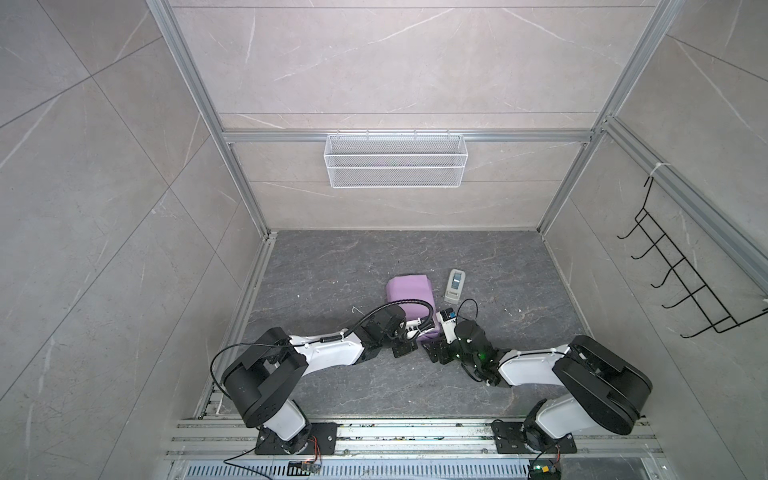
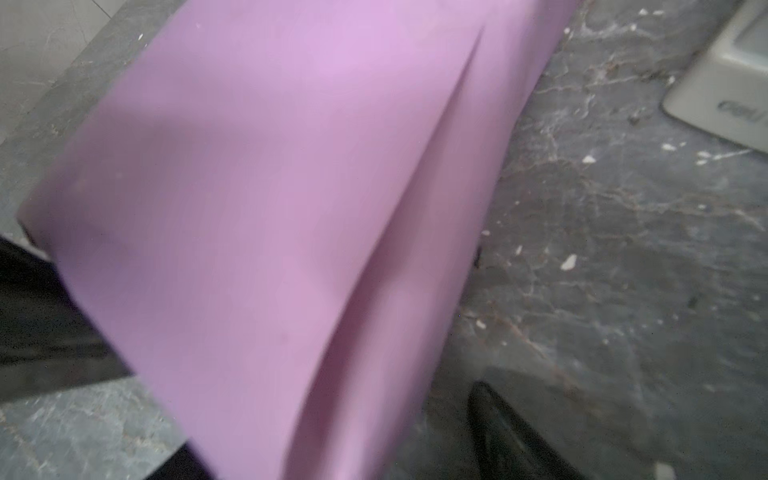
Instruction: Wrap the gift box in paper
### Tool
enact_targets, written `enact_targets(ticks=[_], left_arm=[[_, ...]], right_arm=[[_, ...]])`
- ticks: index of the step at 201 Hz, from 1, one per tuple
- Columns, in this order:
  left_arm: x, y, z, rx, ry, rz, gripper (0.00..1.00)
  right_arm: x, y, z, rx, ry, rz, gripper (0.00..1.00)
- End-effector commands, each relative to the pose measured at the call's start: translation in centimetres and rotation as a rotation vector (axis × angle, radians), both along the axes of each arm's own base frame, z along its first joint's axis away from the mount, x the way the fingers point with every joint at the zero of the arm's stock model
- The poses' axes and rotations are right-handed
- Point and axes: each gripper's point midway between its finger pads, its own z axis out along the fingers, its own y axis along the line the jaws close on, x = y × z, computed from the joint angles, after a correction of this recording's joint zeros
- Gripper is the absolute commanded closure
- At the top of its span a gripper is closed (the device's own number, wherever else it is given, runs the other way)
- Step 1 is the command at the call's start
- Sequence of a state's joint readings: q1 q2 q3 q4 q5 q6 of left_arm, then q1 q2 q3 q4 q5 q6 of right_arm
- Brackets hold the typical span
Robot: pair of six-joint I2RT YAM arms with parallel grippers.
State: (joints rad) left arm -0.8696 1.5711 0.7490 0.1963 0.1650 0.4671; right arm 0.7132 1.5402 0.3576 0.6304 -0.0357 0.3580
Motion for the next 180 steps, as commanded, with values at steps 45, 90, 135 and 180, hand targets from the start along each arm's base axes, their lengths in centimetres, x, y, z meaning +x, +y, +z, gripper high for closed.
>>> enact_targets(ticks=[45, 90, 135, 180], left_arm=[[0.0, -0.8, 3.1, -0.093, -0.028, -0.020, 0.82], [-0.6, -0.4, 5.1, -0.121, -0.045, -0.032, 0.65], [0.2, 1.4, 7.0, -0.153, -0.230, 0.015, 0.34], [1.7, 2.1, 6.2, -0.095, -0.352, 0.006, 0.00]], right_arm=[[0.7, -0.8, -1.3, 0.013, -0.021, -0.079, 0.28], [0.7, -1.0, -1.5, 0.017, -0.014, -0.093, 0.30], [0.7, -1.0, -1.4, 0.021, -0.015, -0.098, 0.32], [0.8, -1.0, -1.5, 0.023, -0.017, -0.100, 0.33]])
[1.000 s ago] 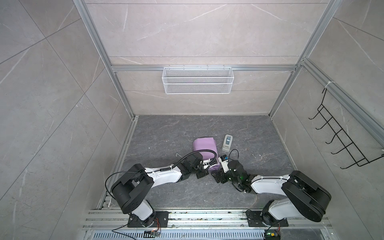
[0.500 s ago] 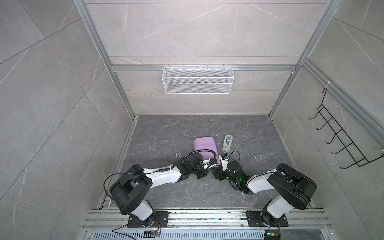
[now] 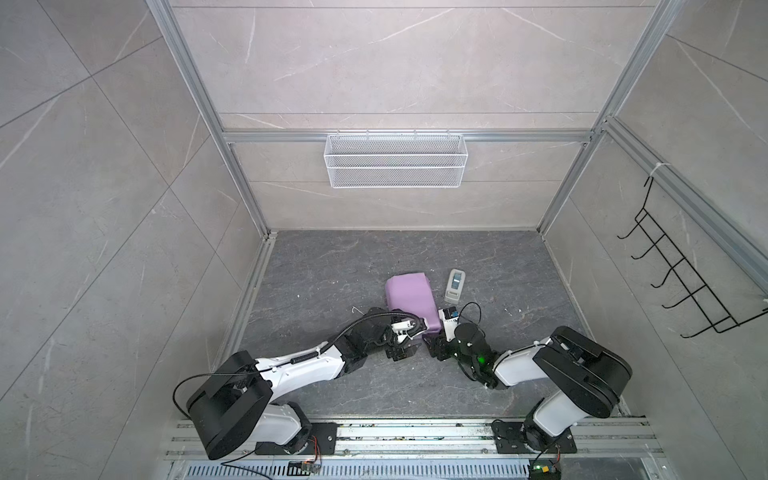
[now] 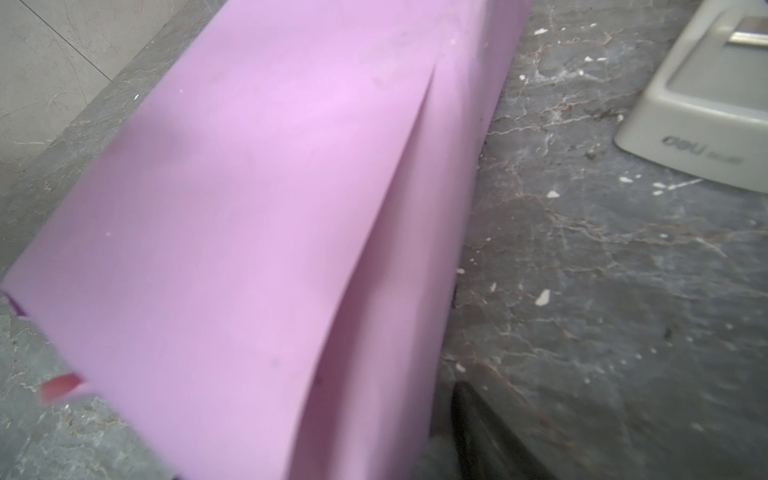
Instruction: Wrap the gift box in paper
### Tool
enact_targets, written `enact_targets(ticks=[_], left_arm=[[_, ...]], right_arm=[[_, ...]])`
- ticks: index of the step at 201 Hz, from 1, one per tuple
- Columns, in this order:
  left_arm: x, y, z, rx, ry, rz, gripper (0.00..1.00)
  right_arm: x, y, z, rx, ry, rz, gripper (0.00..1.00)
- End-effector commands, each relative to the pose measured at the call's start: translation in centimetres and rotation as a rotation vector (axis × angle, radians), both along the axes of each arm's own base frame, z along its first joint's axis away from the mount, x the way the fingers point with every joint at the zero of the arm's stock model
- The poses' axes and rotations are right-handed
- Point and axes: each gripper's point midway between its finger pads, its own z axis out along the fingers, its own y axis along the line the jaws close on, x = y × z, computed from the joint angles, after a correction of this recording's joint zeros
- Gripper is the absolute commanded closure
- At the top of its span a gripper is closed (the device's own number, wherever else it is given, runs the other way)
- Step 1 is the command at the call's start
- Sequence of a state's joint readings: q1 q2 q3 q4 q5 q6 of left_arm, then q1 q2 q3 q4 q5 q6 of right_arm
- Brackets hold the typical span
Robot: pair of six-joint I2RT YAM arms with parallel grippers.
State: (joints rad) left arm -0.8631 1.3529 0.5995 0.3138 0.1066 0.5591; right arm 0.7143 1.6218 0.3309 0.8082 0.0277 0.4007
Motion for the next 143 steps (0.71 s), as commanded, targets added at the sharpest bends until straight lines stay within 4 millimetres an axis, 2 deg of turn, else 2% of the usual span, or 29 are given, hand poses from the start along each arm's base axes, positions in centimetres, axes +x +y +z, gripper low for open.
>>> enact_targets(ticks=[1, 55, 143], left_arm=[[2.0, -0.2, 1.7, -0.011, -0.140, 0.009, 0.00], [3.1, -0.8, -0.3, 0.075, -0.221, -0.054, 0.00], [4.4, -0.9, -2.1, 0.079, -0.272, -0.100, 0.00]], right_arm=[[-0.5, -0.7, -1.4, -0.020, 0.036, -0.025, 0.33], [-0.5, -0.7, -1.3, -0.014, 0.035, -0.027, 0.35], [-0.5, -0.8, -1.4, -0.016, 0.036, -0.030, 0.37]])
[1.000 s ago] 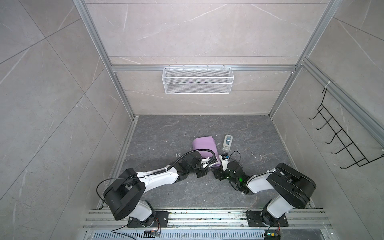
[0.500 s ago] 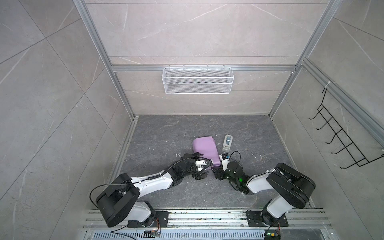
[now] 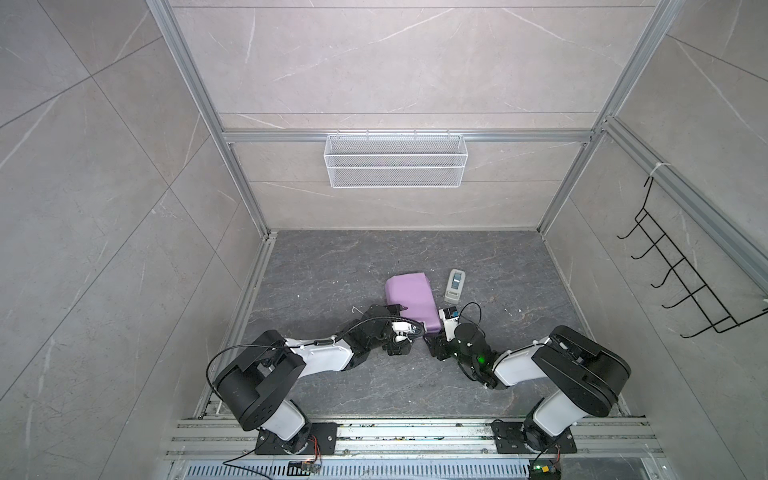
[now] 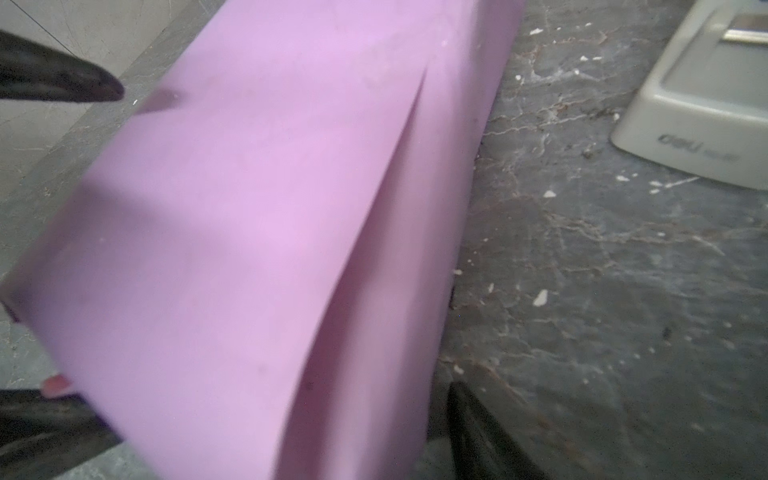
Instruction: Wrap the gift box in paper
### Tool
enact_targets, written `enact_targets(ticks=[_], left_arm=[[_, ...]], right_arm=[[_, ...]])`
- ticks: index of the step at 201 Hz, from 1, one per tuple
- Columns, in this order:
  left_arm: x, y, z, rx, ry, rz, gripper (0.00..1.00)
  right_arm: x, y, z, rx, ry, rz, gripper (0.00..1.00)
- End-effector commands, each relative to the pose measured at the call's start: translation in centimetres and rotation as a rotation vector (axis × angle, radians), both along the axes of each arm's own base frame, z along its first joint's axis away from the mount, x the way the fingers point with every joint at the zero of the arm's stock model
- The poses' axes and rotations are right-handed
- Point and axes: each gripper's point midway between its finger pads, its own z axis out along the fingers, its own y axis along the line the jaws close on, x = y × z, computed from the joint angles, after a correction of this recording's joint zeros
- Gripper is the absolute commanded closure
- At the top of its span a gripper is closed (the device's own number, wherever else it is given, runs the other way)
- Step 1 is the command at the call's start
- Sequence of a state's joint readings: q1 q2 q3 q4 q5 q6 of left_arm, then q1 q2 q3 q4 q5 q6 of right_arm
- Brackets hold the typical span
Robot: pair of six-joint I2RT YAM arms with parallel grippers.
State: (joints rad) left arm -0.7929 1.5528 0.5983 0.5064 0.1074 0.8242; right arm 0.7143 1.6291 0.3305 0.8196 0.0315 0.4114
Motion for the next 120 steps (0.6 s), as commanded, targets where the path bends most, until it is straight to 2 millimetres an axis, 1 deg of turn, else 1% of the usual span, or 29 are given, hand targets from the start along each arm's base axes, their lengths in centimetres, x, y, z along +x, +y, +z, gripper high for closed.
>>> enact_targets(ticks=[1, 56, 82, 120], left_arm=[[0.7, -1.1, 1.6, -0.052, -0.084, -0.044, 0.00], [1.2, -0.9, 0.6, -0.057, -0.077, -0.041, 0.00], [1.2, -0.6, -0.2, -0.042, -0.056, -0.034, 0.02], [1.3, -0.2, -0.7, -0.043, -0.024, -0.022, 0.05]], right_arm=[[-0.6, -0.7, -1.4, -0.024, 0.035, -0.021, 0.37], [-0.6, -0.8, -1.3, -0.025, 0.033, -0.022, 0.37], [-0.6, -0.7, -1.2, -0.022, 0.033, -0.022, 0.38], [-0.5, -0.8, -1.2, -0.023, 0.032, -0.023, 0.38]])
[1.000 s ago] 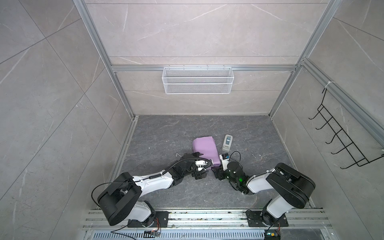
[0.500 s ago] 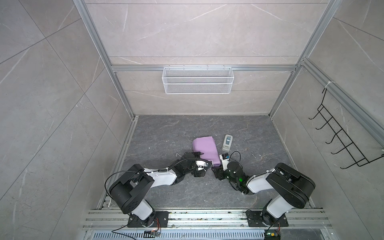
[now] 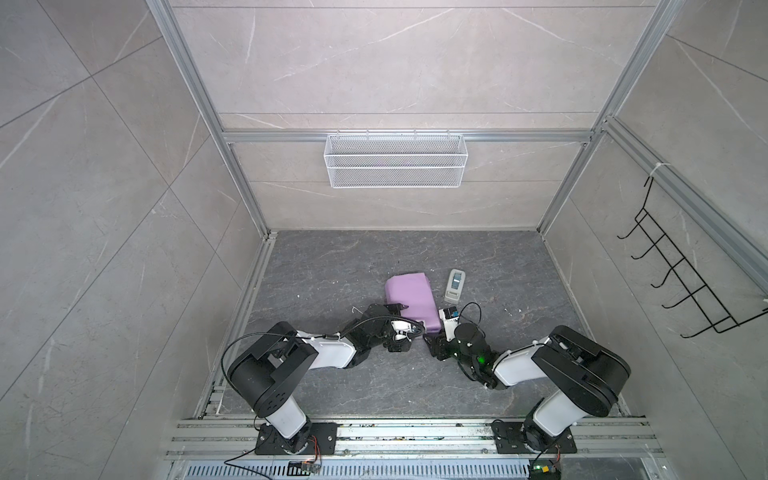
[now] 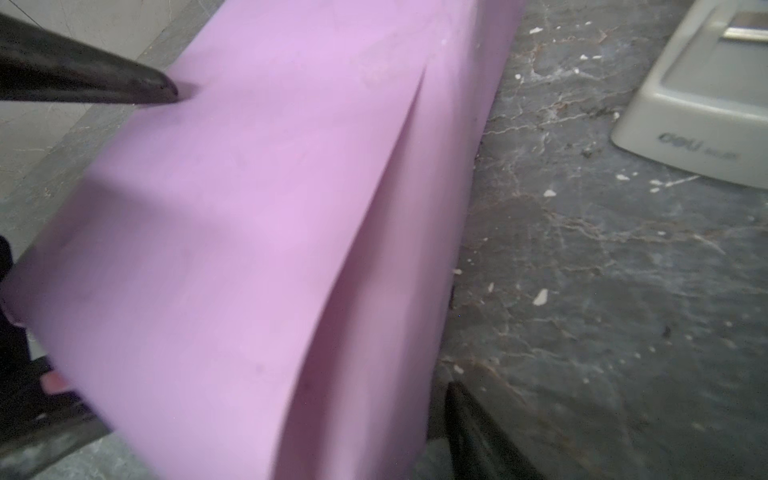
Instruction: Wrap the gift box in paper
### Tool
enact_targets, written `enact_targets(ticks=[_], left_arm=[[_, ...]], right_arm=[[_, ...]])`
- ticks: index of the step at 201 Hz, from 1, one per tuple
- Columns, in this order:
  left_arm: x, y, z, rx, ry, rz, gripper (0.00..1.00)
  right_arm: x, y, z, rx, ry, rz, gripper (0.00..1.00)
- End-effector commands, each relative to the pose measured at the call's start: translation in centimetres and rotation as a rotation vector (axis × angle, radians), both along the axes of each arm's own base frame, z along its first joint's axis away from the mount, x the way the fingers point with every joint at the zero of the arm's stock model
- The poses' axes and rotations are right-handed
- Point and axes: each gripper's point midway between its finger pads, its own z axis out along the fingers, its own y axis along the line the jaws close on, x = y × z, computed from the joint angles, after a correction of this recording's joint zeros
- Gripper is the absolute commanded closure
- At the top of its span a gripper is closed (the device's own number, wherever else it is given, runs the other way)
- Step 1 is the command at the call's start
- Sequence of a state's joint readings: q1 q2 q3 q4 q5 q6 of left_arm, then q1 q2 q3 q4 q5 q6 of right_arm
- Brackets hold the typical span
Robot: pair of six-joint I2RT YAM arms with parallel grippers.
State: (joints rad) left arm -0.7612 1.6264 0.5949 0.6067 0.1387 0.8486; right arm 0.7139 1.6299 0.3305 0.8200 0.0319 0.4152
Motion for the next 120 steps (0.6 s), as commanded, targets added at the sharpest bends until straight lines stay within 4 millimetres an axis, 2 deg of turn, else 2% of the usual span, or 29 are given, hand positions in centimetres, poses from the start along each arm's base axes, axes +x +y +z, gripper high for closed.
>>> enact_targets(ticks=[1, 51, 93, 120], left_arm=[[0.1, -0.2, 0.2, -0.028, 0.000, -0.015, 0.05], [0.3, 0.3, -0.7, -0.019, 0.029, 0.000, 0.08], [0.4, 0.4, -1.0, -0.022, 0.045, 0.001, 0.11], [0.4, 0.4, -1.0, -0.024, 0.054, 0.001, 0.12]], right_arm=[[-0.5, -0.7, -1.2, -0.026, 0.029, -0.020, 0.38], [-0.5, -0.7, -0.8, -0.022, 0.020, -0.020, 0.37], [-0.4, -0.7, -0.2, -0.018, 0.005, -0.019, 0.24], [-0.1, -0.4, 0.0, -0.004, 0.001, -0.021, 0.20]])
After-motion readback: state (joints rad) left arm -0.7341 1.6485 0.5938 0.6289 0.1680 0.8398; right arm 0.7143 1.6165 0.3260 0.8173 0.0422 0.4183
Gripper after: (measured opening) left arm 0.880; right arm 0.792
